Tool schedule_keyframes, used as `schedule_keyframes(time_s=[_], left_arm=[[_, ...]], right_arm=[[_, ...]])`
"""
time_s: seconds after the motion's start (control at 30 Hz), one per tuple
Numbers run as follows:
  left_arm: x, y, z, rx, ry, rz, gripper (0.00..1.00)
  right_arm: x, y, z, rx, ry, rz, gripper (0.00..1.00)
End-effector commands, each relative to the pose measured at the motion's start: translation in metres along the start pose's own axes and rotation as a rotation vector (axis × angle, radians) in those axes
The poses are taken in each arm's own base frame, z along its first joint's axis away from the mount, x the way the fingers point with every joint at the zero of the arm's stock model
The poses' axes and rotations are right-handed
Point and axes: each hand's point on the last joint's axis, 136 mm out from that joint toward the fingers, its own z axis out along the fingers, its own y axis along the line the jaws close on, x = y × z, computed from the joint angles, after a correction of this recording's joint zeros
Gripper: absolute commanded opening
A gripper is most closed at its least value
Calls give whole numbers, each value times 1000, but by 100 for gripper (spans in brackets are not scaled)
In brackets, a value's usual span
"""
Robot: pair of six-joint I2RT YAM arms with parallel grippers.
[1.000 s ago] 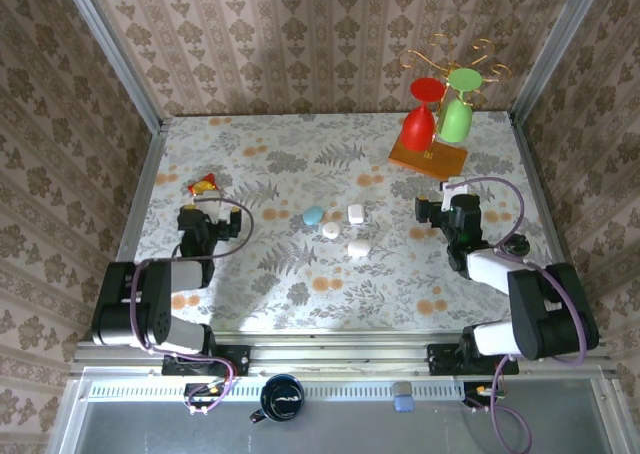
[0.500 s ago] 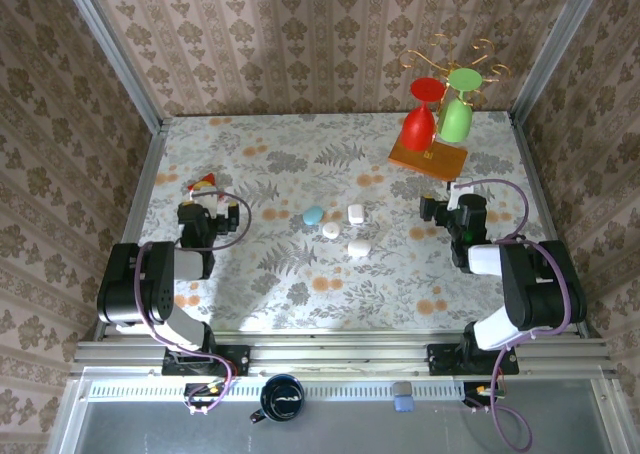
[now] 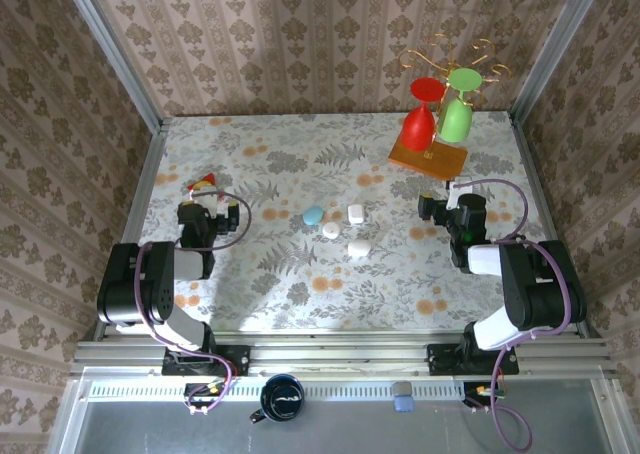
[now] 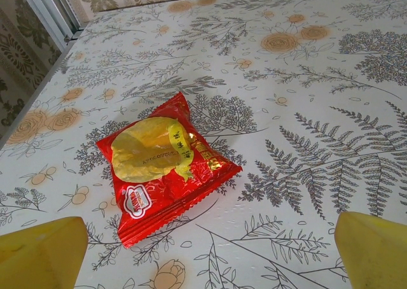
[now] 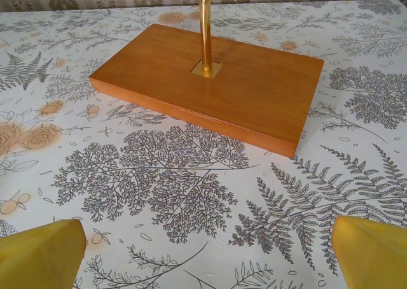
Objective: Insert the wireless bluetooth earbuds into the charging case
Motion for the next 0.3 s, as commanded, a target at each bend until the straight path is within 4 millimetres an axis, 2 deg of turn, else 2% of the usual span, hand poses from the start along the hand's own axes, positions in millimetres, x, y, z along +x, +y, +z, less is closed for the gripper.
schedule_keyframes(time_s=[0.0, 0.27], left_arm=[[-15, 5, 3, -17, -44, -15, 100], [-15, 5, 3, -11, -45, -19, 100]], right_arm=[[-7, 2, 1, -6, -31, 7, 100], [-7, 3, 0, -7, -34, 5, 100]])
